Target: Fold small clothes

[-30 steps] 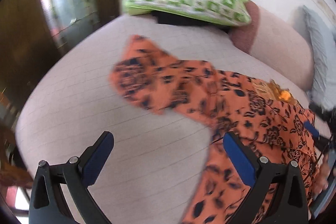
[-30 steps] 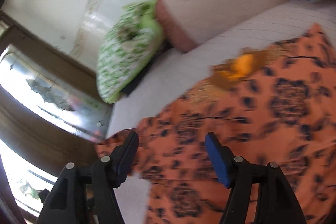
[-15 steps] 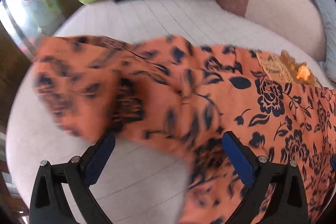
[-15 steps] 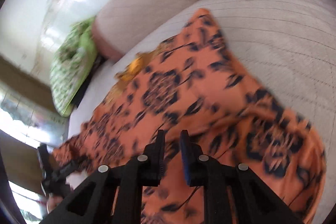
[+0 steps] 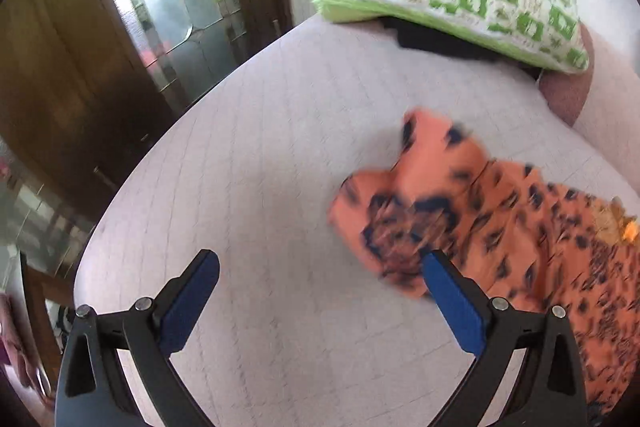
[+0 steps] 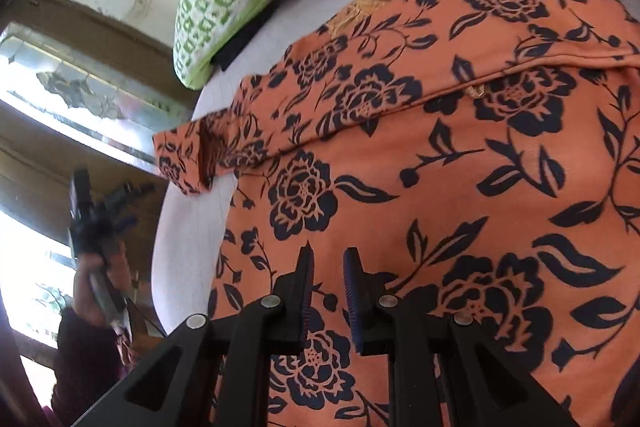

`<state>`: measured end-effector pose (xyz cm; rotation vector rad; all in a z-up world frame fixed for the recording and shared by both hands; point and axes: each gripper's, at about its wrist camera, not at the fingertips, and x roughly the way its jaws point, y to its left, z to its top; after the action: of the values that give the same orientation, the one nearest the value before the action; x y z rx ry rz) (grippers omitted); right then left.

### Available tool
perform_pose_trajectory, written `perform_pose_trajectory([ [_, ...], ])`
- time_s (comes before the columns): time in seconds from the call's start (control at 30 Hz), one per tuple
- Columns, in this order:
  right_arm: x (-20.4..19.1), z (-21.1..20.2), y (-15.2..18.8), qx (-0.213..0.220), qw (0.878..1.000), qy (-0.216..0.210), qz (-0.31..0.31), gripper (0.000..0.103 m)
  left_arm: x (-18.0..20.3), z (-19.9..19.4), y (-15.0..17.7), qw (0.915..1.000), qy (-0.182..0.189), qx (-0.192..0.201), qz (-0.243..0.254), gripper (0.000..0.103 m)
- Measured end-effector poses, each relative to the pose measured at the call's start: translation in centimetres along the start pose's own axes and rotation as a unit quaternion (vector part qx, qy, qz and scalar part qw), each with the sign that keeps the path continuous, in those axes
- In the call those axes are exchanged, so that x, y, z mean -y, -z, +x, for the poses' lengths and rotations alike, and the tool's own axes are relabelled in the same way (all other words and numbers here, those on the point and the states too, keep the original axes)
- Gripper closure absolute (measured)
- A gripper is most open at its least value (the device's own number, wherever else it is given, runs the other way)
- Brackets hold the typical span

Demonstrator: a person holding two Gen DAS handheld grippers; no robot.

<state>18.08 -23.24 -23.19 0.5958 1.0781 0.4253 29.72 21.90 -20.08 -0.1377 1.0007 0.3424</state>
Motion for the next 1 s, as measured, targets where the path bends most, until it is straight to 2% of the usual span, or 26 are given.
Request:
perform_pose_trajectory([
  [0.1, 1.1, -0.1, -0.4, 0.004, 1.0, -0.002, 0.014, 0.085, 1.7, -1.5, 0.0, 0.9994, 0.033, 0.004, 0.01, 0.001],
  [0.2, 1.4, 0.1, -1.2, 0.014, 0.999, -0.01, 0.028, 0.085, 4.6, -1.5, 2.2, 0.9991, -0.015, 0.011, 0.038, 0.001],
  [0.37, 0.5, -0.1, -1.6, 0.02, 1.0, 0.005, 0.004, 0.085, 7.4, 2.8, 4.9, 0.9953, -0.084, -0.006, 0.048, 0.001],
  [0.43, 0.6, -0.1, -1.8, 0.018, 1.0, 0.004, 0.009, 0.085, 8.5, 4.3, 5.2, 0.9937, -0.098, -0.005, 0.055, 0.001],
  [0.5, 0.9, -0.1, -2.0, 0.024, 1.0, 0.007, 0.016, 0.085, 9.0, 5.4, 4.8, 0.994, -0.094, -0.001, 0.056, 0.002],
  [0.57, 1.2, -0.3, -2.2, 0.03, 0.999, 0.014, 0.019, 0.085, 8.8, 6.1, 4.2, 0.9967, -0.063, 0.005, 0.05, 0.026],
  [0.6, 1.4, -0.4, -2.3, 0.031, 0.999, 0.014, 0.019, 0.085, 8.5, 6.4, 3.8, 0.9989, -0.026, -0.002, 0.04, 0.055],
  [0.63, 1.5, -0.5, -2.4, 0.035, 0.999, 0.015, 0.019, 0.085, 8.1, 6.4, 3.4, 0.9994, 0.011, -0.008, 0.03, 0.07],
  [0.67, 1.5, -0.6, -2.5, 0.039, 0.999, 0.018, 0.017, 0.085, 7.9, 6.3, 3.1, 0.9993, 0.024, -0.01, 0.027, 0.073],
  [0.73, 1.5, -0.7, -2.7, 0.045, 0.998, 0.029, 0.011, 0.085, 7.7, 5.9, 2.7, 0.9986, 0.038, -0.003, 0.036, 0.09],
  [0.83, 1.9, -1.2, -2.9, 0.056, 0.998, 0.031, 0.017, 0.085, 5.9, 4.6, 2.0, 0.9957, 0.089, 0.01, 0.023, 0.092],
  [0.93, 2.3, -2.2, -3.1, 0.073, 0.996, 0.036, 0.023, 0.085, 5.2, 1.8, 1.6, 0.9927, 0.108, 0.037, 0.038, 0.093],
  [1.0, 2.8, -2.9, -3.3, 0.084, 0.995, 0.037, 0.032, 0.085, 4.8, -0.4, 1.2, 0.9886, 0.14, 0.043, 0.037, 0.093],
])
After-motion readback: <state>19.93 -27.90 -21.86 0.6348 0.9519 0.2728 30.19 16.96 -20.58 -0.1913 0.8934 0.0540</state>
